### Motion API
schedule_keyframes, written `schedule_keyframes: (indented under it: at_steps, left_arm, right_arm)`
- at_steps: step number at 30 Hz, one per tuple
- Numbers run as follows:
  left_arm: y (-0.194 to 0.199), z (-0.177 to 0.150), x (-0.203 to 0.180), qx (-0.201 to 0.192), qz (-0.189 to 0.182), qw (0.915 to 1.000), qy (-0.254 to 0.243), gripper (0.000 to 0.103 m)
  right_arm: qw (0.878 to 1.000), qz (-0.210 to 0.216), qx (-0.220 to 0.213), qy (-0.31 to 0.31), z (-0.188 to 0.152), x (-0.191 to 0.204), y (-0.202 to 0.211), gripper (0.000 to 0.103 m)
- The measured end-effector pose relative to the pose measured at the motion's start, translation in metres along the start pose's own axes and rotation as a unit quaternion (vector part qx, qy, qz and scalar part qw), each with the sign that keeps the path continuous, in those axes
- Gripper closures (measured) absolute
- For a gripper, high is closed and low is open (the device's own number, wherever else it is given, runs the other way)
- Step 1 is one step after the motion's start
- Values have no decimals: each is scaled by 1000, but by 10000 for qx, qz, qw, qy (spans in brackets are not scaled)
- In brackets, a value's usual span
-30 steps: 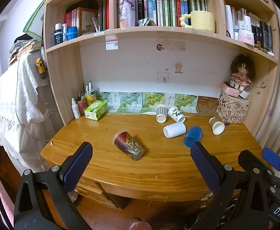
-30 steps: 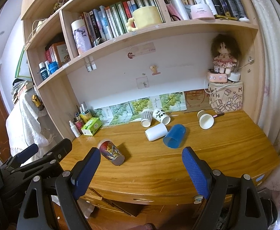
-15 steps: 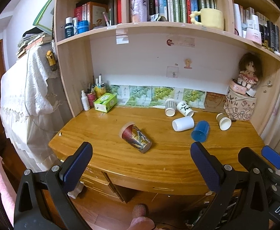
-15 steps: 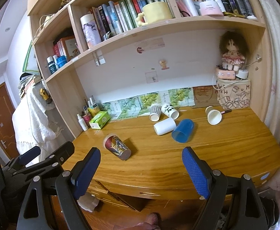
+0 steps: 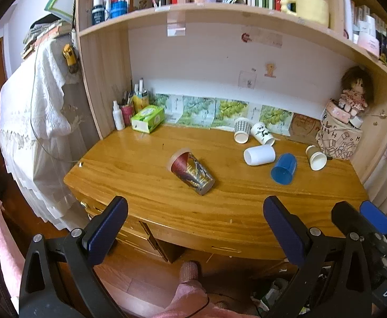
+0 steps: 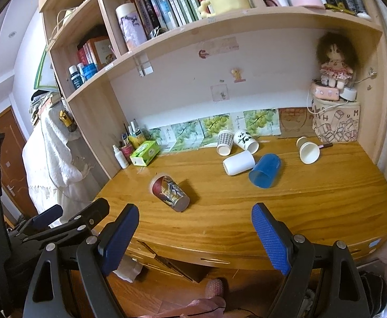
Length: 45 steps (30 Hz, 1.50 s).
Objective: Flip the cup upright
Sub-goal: 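Move both tools toward the red printed paper cup lying on the desk, then close the left gripper around the body of the red printed cup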
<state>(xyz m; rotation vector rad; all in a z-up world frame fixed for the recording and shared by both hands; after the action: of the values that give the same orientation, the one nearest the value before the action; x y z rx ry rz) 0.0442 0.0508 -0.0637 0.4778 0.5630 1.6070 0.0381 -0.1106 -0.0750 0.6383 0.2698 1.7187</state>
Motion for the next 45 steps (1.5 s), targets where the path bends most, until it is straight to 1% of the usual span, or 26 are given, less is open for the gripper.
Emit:
schedule_keyframes:
  at_steps: [4,7,12,16,18,22,24,28,32,35,37,41,43,45]
  left_arm:
    - [-22,4,2,276,-19,9996,60,1]
    - [-44,8,4,576,-87,9982,145,1]
    - [-88,19,7,1102,-186,9932,328,1]
    - [-121,31,7,1446,-245,9879,512,1]
    - [-141,36,9,1650,-216,9843,596,1]
    - [-177,41,12,2136,-231,9738,750,1]
    - [-196,41,14,2399,-239,9670,825,1]
    - [-229,36,15,2914,-288,9510,989,1]
    - [-259,28,16,3364,-405,9326,1244,1]
    - [-279,27,16,3587,-489,9222,1359,1]
    - [-291,27,15,3681,-477,9183,1374,1]
    - [-318,26,15,3930,-545,9067,1427,1]
    - [-327,26,14,3993,-515,9044,1411,1]
    - [-338,24,13,4098,-529,8997,1406,1]
  right_arm:
    - [9999,-13,88,-60,5,-2,-16,15]
    - [9998,-32,178,-115,10,-3,-30,15]
    - [9993,-101,308,-167,22,-7,-56,15]
    - [9989,-187,395,-195,35,-10,-81,15]
    - [9986,-219,444,-207,41,-12,-93,15]
    - [9975,-228,625,-235,55,-14,-120,15]
    - [9969,-194,729,-239,59,-14,-132,15]
    - [9945,-285,1007,-77,65,-9,-159,15]
    - [9920,-335,1214,76,68,-2,-176,15]
    - [9902,-408,1328,135,73,-1,-185,15]
    - [9885,-501,1419,140,77,-4,-193,15]
    - [9844,-609,1646,109,80,-7,-211,15]
    - [9813,-622,1818,72,79,-8,-221,15]
    - [9777,-619,2006,57,77,-8,-231,15]
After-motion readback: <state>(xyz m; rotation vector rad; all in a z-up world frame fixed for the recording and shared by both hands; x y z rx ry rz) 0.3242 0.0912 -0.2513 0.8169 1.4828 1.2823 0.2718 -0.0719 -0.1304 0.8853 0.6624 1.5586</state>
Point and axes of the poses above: each gripper's, at about its wrist camera, not at the fingertips, and y roughly against the way its jaws point, x to its left, z to its top, the point moved 5 cm from there along -y, roughly the way its jaws point, and after that the axes turned 2 degrees about -x, right-handed, at the moved point
